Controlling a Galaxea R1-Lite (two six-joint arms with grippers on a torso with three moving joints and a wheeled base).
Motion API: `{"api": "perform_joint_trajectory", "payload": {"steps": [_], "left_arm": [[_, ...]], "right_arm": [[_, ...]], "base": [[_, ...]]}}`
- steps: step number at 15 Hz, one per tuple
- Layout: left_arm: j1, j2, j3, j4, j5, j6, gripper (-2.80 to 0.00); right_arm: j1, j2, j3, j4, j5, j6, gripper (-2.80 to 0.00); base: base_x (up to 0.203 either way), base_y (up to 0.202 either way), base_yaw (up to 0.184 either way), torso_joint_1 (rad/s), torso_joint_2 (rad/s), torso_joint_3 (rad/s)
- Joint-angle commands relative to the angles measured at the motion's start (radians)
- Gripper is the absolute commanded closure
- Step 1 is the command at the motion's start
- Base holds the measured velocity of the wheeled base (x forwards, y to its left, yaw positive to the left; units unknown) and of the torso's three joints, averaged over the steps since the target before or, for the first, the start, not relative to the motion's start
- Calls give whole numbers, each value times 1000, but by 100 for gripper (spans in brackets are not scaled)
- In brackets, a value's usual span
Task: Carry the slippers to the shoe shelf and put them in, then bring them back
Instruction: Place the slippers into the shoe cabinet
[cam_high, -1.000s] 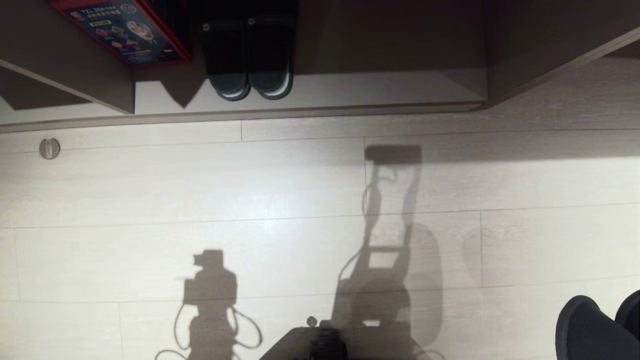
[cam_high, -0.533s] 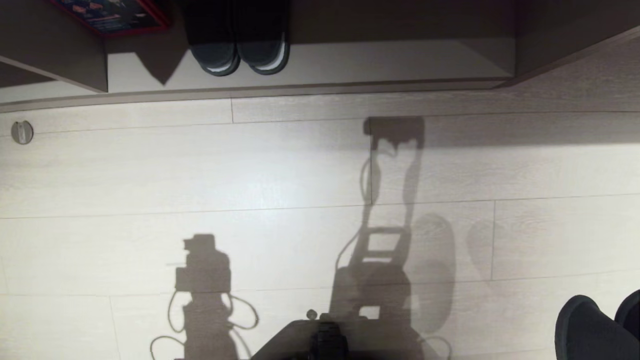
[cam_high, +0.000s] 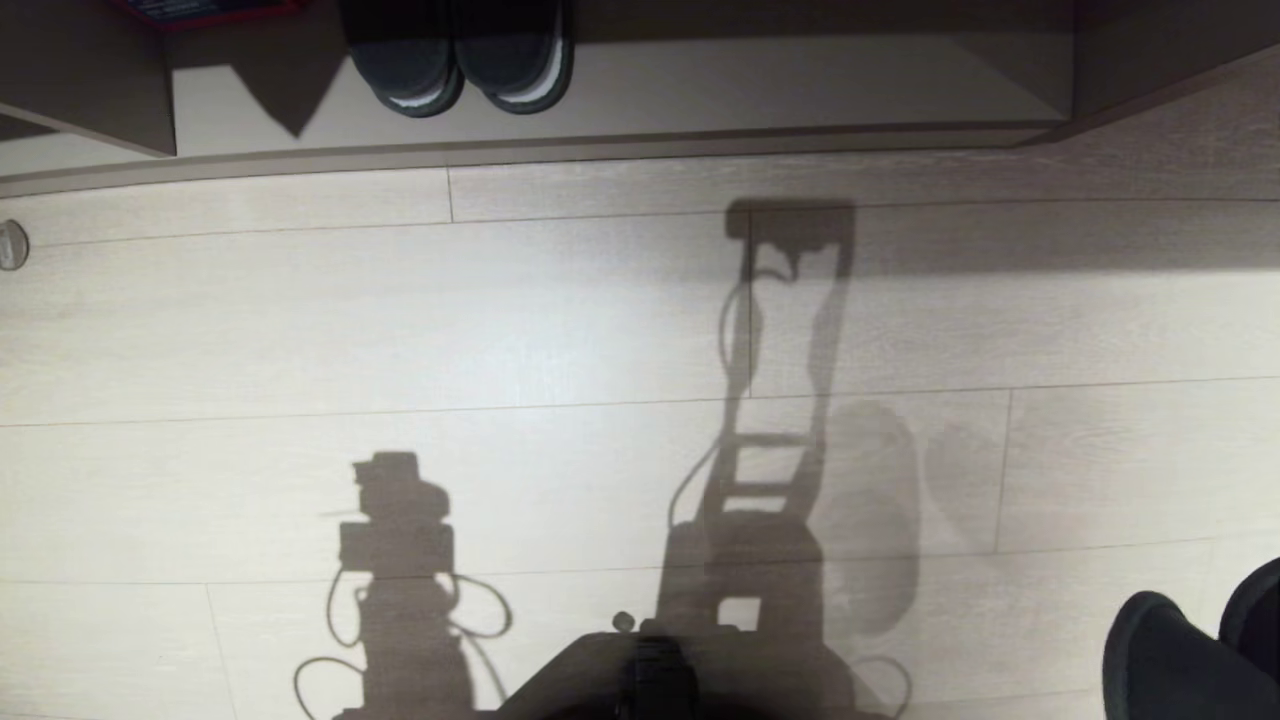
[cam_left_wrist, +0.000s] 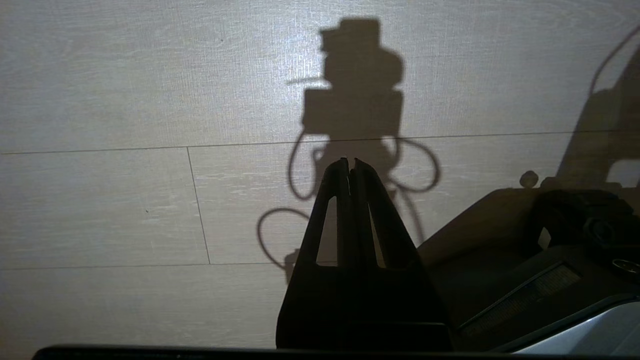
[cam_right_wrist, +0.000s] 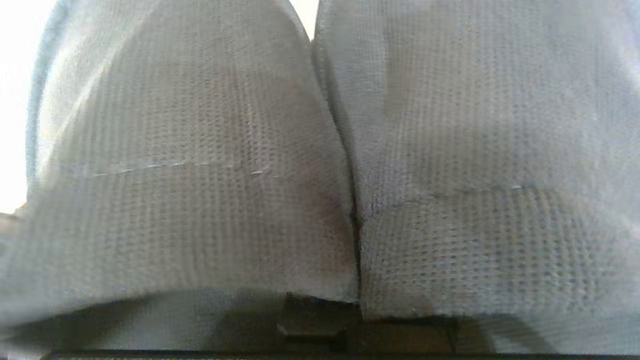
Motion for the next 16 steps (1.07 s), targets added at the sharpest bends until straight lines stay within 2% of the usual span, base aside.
{"api": "perform_joint_trajectory", "payload": {"steps": [1,3,5,7,10,13,16], "left_arm": [[-1,0,2,0,0,0,0],[-1,0,2,0,0,0,0],[-1,0,2,0,0,0,0],[-1,0,2,0,0,0,0],[-1,0,2,0,0,0,0],[-1,0,2,0,0,3,0],[-1,0,2,0,0,3,0]], "right_arm": [[4,141,-82,-14,19,2,0],[11,252,-169,-67,44,14,0],[14,442,-207,-237,51,29,0],[18,747,-268,-453,54,39,0],[63,1093,-369,-770,57,52,0],[121,1336,-465,-1057,61,33,0],[154,1470,-596,-1261,59,17,0]], "base": [[0,0,0,0,0,0],[0,0,0,0,0,0],[0,0,0,0,0,0],[0,0,0,0,0,0],[0,0,0,0,0,0],[0,0,0,0,0,0],[0,0,0,0,0,0]]}}
